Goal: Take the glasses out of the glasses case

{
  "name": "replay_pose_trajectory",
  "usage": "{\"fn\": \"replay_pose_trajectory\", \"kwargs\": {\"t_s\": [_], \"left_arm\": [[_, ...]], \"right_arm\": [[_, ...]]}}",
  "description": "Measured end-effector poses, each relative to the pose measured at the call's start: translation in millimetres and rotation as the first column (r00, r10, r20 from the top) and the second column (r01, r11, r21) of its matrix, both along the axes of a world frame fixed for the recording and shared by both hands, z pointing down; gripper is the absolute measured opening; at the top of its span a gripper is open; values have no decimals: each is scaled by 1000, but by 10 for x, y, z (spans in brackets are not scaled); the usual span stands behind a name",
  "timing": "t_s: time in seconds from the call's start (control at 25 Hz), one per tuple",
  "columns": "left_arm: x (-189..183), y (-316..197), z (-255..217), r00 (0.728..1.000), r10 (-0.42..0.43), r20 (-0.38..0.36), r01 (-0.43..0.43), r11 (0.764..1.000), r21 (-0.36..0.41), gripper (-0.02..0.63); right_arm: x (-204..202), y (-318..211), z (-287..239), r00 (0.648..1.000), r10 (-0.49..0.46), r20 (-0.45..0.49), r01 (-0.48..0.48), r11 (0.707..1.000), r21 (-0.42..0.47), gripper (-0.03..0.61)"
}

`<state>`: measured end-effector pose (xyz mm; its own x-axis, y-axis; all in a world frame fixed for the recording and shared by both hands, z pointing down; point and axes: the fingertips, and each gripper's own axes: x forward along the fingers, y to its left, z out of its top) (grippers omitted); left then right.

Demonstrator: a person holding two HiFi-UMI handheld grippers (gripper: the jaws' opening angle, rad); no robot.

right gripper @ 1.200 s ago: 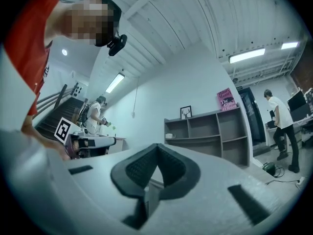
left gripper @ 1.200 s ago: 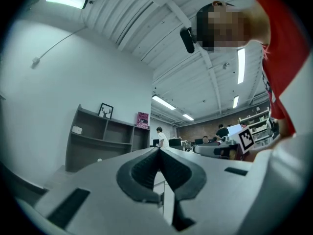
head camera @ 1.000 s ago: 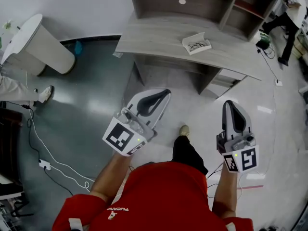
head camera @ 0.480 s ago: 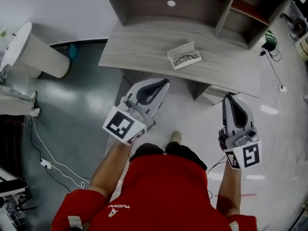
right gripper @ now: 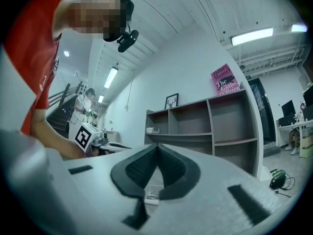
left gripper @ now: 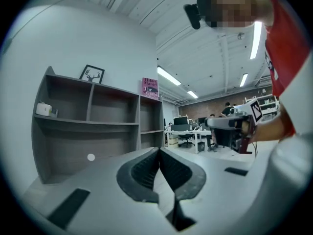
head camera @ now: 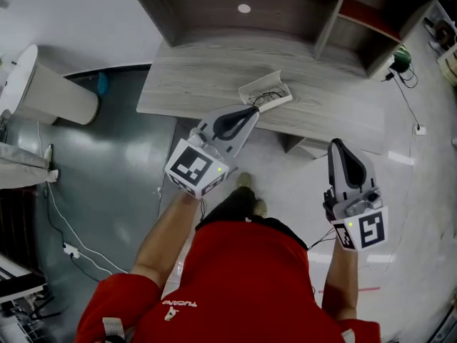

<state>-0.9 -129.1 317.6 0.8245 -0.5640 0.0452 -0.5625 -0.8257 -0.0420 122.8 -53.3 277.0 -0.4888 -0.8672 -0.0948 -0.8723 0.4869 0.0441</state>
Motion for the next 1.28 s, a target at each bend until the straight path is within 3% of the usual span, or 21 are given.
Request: {"fn": "replay_pose_trajectory", "kwargs": {"t_s": [0.32, 0.64, 0.92, 1.28], "left_arm": [[206, -631, 472, 993, 78, 88, -73, 996, -56, 11], [293, -1169, 1000, 968, 169, 185, -144, 979, -142, 11], [430, -1374, 1513, 913, 272, 305, -195, 946, -259, 12], [539, -1518, 2032, 828, 315, 463, -135, 915, -381, 13]], "right_arm": [[30, -556, 51, 999, 44, -31, -45, 999, -20, 5], [-61, -1097, 131, 994, 97, -52, -100, 994, -52, 5], [-82, -1367, 252, 989, 132, -64, -136, 988, -75, 5], [198, -1601, 369, 994, 95, -45, -99, 990, -99, 5]]}}
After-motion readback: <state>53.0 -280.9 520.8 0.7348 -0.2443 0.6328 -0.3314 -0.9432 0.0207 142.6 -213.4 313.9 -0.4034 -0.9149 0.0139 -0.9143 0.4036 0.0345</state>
